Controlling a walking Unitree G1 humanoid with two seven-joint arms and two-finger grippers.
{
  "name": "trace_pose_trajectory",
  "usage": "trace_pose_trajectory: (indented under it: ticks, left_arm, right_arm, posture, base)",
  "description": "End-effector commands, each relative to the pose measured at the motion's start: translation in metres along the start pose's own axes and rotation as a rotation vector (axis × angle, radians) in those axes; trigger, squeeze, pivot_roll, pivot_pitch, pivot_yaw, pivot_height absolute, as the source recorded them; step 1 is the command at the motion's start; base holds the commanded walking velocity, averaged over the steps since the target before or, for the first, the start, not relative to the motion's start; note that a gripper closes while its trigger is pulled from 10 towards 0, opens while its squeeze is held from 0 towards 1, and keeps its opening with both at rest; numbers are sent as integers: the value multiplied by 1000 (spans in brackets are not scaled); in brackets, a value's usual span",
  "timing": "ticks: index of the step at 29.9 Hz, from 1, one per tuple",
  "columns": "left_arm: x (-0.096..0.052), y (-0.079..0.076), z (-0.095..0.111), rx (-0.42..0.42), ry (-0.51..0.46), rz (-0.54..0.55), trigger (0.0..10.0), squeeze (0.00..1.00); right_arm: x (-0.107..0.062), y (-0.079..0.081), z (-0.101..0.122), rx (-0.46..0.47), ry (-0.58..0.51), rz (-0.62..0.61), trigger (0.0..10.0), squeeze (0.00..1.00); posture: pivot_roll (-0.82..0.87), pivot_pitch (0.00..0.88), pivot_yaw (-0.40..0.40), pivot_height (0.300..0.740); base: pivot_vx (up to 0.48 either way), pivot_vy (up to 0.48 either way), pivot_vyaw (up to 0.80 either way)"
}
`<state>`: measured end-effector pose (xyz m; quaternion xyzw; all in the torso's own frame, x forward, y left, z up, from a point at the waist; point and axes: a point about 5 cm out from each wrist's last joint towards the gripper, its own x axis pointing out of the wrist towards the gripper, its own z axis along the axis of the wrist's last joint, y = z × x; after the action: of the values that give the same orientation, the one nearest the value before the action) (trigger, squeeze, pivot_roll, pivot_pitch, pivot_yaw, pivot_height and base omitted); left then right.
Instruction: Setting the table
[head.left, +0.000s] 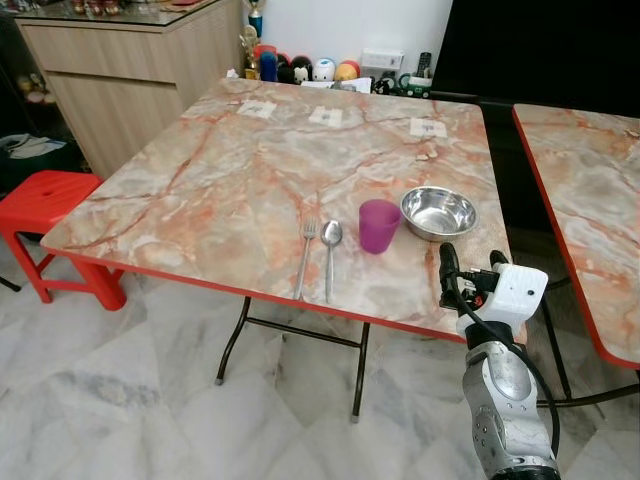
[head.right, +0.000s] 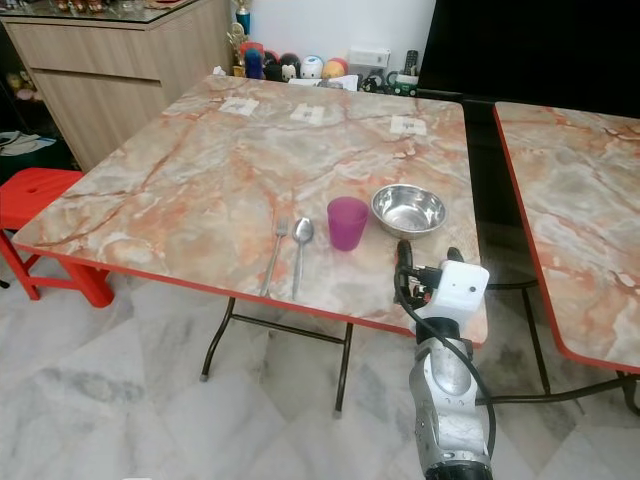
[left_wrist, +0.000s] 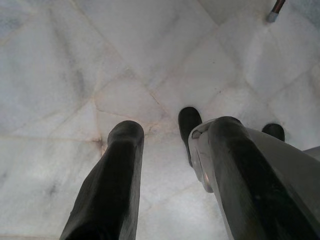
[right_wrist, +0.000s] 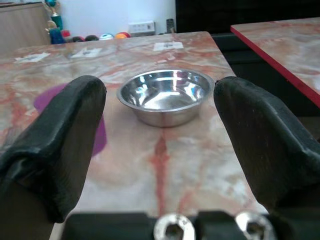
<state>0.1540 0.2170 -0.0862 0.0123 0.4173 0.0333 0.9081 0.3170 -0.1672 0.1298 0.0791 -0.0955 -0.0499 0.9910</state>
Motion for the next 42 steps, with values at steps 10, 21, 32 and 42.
trace_pose_trajectory:
  ticks: [10,21,32,42]
  left_arm:
    - [-2,1,-8,-6,34,6,10000,0]
    - [-2,1,-8,-10,34,9,10000,0]
    - [-2,1,-9,-16,37,10,10000,0]
    - [-2,1,-8,-14,31,2,10000,0]
  right_arm:
    - [1,-1,1,9,-9,-7,10000,0]
    - [2,0,4,7,-25,-10,10000,0]
    - [4,3,5,-10,-20,35,10000,0]
    - [12,6,9,30,2,31,10000,0]
  posture:
    - [-22,94,-33,740]
    - [-22,95,-35,740]
    - [-22,98,-34,740]
    - [-24,100,-31,740]
  base:
    - [290,0,0]
    - [316,0,-338]
    - [224,0,0]
    - [0,0,0]
